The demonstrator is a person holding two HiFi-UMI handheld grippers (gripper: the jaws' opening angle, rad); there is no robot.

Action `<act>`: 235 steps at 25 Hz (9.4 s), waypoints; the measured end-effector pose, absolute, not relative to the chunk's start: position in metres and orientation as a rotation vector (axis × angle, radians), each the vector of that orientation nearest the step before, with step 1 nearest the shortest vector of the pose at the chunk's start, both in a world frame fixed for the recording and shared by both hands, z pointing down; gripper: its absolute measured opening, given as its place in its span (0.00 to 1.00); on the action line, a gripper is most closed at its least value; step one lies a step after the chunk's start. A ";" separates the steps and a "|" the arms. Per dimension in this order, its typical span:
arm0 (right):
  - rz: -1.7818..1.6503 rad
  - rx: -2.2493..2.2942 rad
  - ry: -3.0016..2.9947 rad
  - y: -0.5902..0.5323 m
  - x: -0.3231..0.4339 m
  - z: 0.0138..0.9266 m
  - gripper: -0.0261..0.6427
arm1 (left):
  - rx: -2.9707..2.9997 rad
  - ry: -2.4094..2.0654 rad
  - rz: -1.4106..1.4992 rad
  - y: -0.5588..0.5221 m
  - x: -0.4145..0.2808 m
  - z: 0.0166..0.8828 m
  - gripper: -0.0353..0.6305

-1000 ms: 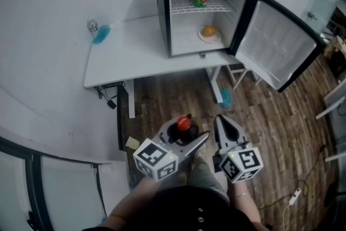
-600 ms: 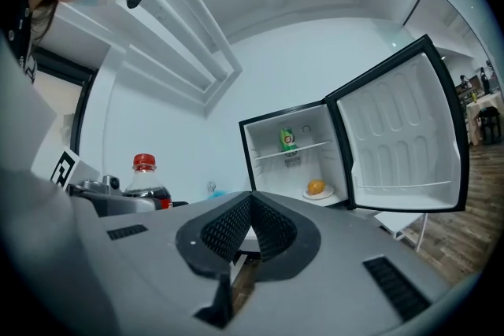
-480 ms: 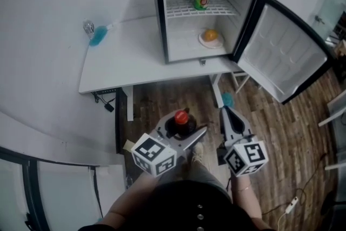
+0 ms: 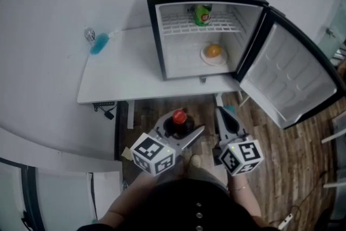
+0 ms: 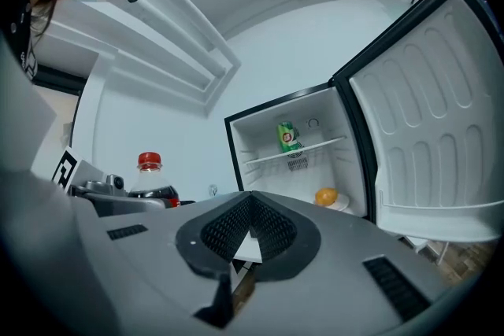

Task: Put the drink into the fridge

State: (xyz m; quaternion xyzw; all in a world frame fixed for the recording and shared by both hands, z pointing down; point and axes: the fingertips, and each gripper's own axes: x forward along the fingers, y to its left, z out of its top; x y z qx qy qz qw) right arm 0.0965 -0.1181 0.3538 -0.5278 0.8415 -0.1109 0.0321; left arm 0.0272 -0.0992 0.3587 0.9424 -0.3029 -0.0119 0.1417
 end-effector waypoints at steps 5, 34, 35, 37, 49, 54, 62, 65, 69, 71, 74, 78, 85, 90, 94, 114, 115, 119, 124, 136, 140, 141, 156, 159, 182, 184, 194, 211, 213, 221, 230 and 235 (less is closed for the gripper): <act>-0.328 -1.578 2.629 -0.157 0.106 0.349 0.04 | 2.701 -0.902 -0.026 -0.135 0.042 0.360 0.55; -0.389 -1.447 2.744 -0.249 0.146 0.370 0.04 | 2.627 -1.006 0.010 -0.229 0.087 0.385 0.55; -0.387 -1.443 2.744 -0.250 0.144 0.369 0.04 | 2.626 -1.004 0.016 -0.229 0.087 0.386 0.55; -0.386 -1.434 2.747 -0.252 0.141 0.369 0.04 | 2.623 -0.999 0.026 -0.230 0.086 0.388 0.55; -0.425 -1.430 2.791 -0.272 0.116 0.374 0.04 | 2.639 -0.962 0.098 -0.252 0.070 0.393 0.55; -0.411 -1.436 2.805 -0.281 0.110 0.372 0.04 | 2.638 -0.978 0.121 -0.266 0.063 0.395 0.55; -0.380 -1.475 2.818 -0.296 0.102 0.379 0.04 | 2.623 -0.983 0.124 -0.280 0.057 0.403 0.55; -0.386 -1.487 2.824 -0.302 0.099 0.385 0.04 | 2.622 -0.991 0.132 -0.286 0.055 0.408 0.55; -0.377 -1.496 2.831 -0.312 0.095 0.390 0.04 | 2.658 -1.051 0.164 -0.299 0.053 0.414 0.55; -0.360 -1.498 2.845 -0.318 0.093 0.392 0.04 | 2.660 -1.065 0.156 -0.307 0.053 0.418 0.55; -0.393 -1.518 2.824 -0.328 0.095 0.401 0.04 | 2.657 -1.095 0.166 -0.319 0.052 0.425 0.55; -0.465 -1.567 2.792 -0.343 0.100 0.424 0.04 | 2.659 -1.123 0.192 -0.335 0.050 0.434 0.55; -0.499 -1.624 2.794 -0.362 0.108 0.449 0.04 | 2.630 -1.189 0.206 -0.364 0.046 0.454 0.55; -0.516 -1.619 2.796 -0.373 0.108 0.457 0.04 | 2.609 -1.226 0.216 -0.383 0.049 0.468 0.55; -0.486 -1.629 2.825 -0.382 0.106 0.463 0.04 | 2.590 -1.259 0.219 -0.398 0.052 0.476 0.55; -0.438 -1.666 2.892 -0.420 0.097 0.486 0.04 | 2.514 -1.409 0.230 -0.460 0.048 0.487 0.55; -0.436 -1.669 2.895 -0.422 0.097 0.487 0.04 | 2.515 -1.409 0.233 -0.464 0.049 0.487 0.55; -0.451 -1.677 2.886 -0.429 0.095 0.490 0.04 | 2.503 -1.428 0.235 -0.477 0.051 0.489 0.55; -0.440 -1.676 2.891 -0.439 0.095 0.490 0.04 | 2.493 -1.470 0.254 -0.493 0.051 0.493 0.55; -0.458 -1.692 2.887 -0.452 0.092 0.494 0.04 | 2.499 -1.484 0.241 -0.520 0.048 0.493 0.55; -0.459 -1.695 2.886 -0.452 0.090 0.494 0.04 | 2.496 -1.486 0.231 -0.524 0.046 0.493 0.55; -0.462 -1.699 2.886 -0.451 0.090 0.495 0.04 | 2.494 -1.486 0.229 -0.524 0.046 0.493 0.55; -0.490 -1.781 2.833 -0.442 0.102 0.499 0.04 | 2.510 -1.483 0.268 -0.516 0.050 0.496 0.55; -0.490 -1.781 2.823 -0.441 0.104 0.497 0.04 | 2.482 -1.498 0.271 -0.516 0.049 0.497 0.55; -0.342 -1.699 2.832 -0.405 0.105 0.436 0.04 | 2.461 -1.490 0.135 -0.446 0.032 0.444 0.57; -0.328 -1.693 2.830 -0.400 0.106 0.428 0.04 | 2.482 -1.468 0.120 -0.435 0.036 0.438 0.57; -0.324 -1.574 2.800 -0.377 0.104 0.383 0.04 | 2.530 -1.502 0.010 -0.405 0.035 0.398 0.36; -0.281 -1.528 2.779 -0.324 0.100 0.354 0.04 | 2.662 -1.322 0.004 -0.334 0.042 0.363 0.08; -0.282 -1.527 2.782 -0.320 0.101 0.355 0.04 | 2.673 -1.301 0.005 -0.329 0.039 0.362 0.07; -0.306 -1.492 2.764 -0.302 0.096 0.356 0.04 | 2.637 -1.268 -0.015 -0.311 0.031 0.366 0.06; -0.329 -1.521 2.748 -0.284 0.102 0.360 0.04 | 2.694 -1.186 0.026 -0.294 0.031 0.367 0.06; -0.315 -1.542 2.734 -0.281 0.102 0.358 0.04 | 2.660 -1.174 0.023 -0.284 0.034 0.377 0.06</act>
